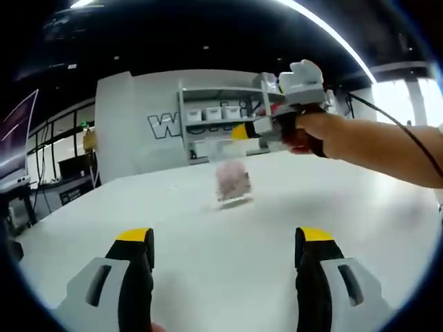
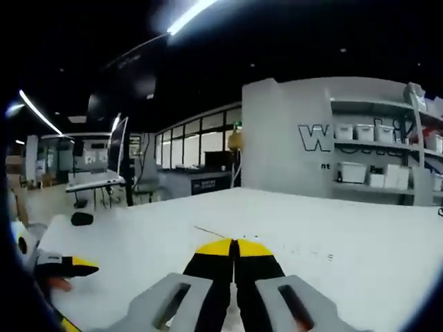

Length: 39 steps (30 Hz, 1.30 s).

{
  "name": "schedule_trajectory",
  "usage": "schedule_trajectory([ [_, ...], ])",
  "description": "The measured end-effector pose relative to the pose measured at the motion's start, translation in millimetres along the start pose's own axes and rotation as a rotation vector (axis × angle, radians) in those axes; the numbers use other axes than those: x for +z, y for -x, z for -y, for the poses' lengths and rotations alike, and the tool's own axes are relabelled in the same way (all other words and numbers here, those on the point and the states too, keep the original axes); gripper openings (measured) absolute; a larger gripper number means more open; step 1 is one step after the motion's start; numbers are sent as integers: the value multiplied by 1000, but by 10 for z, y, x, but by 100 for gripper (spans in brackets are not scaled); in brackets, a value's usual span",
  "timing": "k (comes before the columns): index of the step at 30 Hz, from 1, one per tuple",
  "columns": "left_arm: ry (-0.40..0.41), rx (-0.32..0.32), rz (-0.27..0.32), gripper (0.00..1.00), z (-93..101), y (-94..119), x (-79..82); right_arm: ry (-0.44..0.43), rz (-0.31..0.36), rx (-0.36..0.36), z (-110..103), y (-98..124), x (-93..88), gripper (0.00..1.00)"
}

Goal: Open the resealable bag by pulling the two sides of the seal apart until the entire bag opening is separated and visibly accessible.

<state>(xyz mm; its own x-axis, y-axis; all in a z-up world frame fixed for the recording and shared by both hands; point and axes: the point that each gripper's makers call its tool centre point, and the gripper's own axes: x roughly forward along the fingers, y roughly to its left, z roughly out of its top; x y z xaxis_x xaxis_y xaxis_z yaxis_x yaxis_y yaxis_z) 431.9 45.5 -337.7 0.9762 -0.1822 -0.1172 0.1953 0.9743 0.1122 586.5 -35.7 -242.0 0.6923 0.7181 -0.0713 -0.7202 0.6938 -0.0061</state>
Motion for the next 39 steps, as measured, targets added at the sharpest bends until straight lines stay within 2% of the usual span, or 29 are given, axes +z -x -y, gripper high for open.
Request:
schedule_trajectory([
  [9,3,0,2,83,-75,-93,-3,38,18,10,-108,151,72,0],
  [12,5,0,2,83,-186,-170,-7,29,24,12,-120,202,94,0],
  [17,5,-1,2,83,-224,-198,0,10,24,20,-141,268,71,0],
  [18,4,-1,3,83,-167,-151,11,0,22,26,-176,298,56,0],
  [29,8,-3,15,83,-53,-51,54,-15,30,49,-346,485,75,0],
  [39,49,-7,69,81,51,135,160,-46,41,66,-464,683,43,0],
])
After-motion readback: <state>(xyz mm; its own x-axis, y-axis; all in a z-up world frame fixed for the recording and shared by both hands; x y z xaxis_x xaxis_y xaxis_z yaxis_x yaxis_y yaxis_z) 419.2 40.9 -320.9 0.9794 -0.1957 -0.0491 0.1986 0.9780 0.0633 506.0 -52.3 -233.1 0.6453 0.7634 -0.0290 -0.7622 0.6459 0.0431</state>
